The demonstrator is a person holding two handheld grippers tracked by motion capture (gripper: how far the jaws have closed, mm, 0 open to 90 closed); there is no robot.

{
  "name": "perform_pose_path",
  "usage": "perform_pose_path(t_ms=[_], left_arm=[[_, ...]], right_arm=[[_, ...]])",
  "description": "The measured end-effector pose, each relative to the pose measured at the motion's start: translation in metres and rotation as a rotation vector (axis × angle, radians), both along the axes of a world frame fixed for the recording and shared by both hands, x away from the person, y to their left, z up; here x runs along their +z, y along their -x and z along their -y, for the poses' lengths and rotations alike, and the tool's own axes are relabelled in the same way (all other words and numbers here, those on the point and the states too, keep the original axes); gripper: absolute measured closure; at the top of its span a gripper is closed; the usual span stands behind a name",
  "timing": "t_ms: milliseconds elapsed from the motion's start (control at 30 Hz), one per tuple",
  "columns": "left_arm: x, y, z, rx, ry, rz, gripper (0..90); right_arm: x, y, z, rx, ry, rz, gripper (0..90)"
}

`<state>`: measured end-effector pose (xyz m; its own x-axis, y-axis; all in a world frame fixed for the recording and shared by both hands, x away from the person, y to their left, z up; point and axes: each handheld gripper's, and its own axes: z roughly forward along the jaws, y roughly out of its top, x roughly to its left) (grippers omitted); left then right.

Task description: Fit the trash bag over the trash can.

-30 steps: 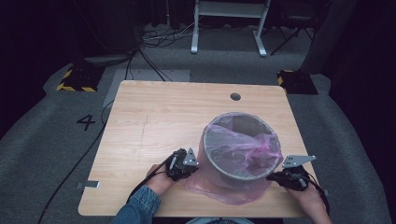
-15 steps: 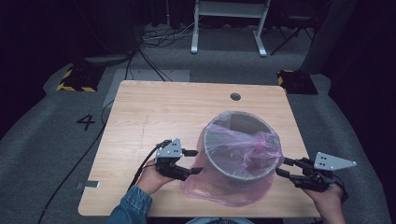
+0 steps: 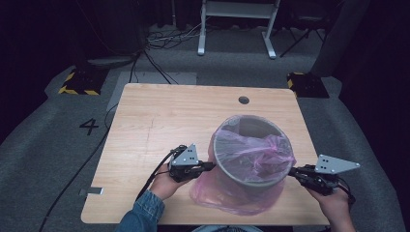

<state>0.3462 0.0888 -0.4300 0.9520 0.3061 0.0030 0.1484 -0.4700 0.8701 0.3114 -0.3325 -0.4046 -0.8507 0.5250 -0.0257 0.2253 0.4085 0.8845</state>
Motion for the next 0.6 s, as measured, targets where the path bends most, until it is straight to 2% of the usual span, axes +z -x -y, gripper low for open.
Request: perform_pose_path(t_ms=[200, 267, 300, 367, 500, 600], left_arm=[[-0.015, 0.001, 0.004, 0.009, -0.135, -0.018, 90.0], [-0.020, 0.003, 0.006, 0.007, -0.194, -0.009, 90.0], [-0.022, 0.004, 0.007, 0.002, -0.210, -0.006, 90.0], [-0.024, 0.004, 0.007, -0.003, -0.215, -0.013, 90.0], [-0.025, 0.000, 0.003, 0.002, -0.189, -0.031, 90.0], [-0.025, -0.003, 0.001, -0.002, -0.162, -0.051, 90.0]], right_arm=[[0.001, 0.002, 0.008, -0.016, -0.033, -0.005, 90.0], [0.000, 0.002, 0.009, -0.018, -0.039, -0.009, 90.0], [-0.002, 0.002, 0.009, -0.017, -0.042, -0.012, 90.0], [-0.006, 0.001, 0.009, -0.022, -0.040, -0.024, 90.0], [-0.020, -0.003, 0.009, -0.037, -0.035, -0.074, 90.0], [-0.029, -0.006, 0.011, -0.028, -0.067, -0.101, 90.0]])
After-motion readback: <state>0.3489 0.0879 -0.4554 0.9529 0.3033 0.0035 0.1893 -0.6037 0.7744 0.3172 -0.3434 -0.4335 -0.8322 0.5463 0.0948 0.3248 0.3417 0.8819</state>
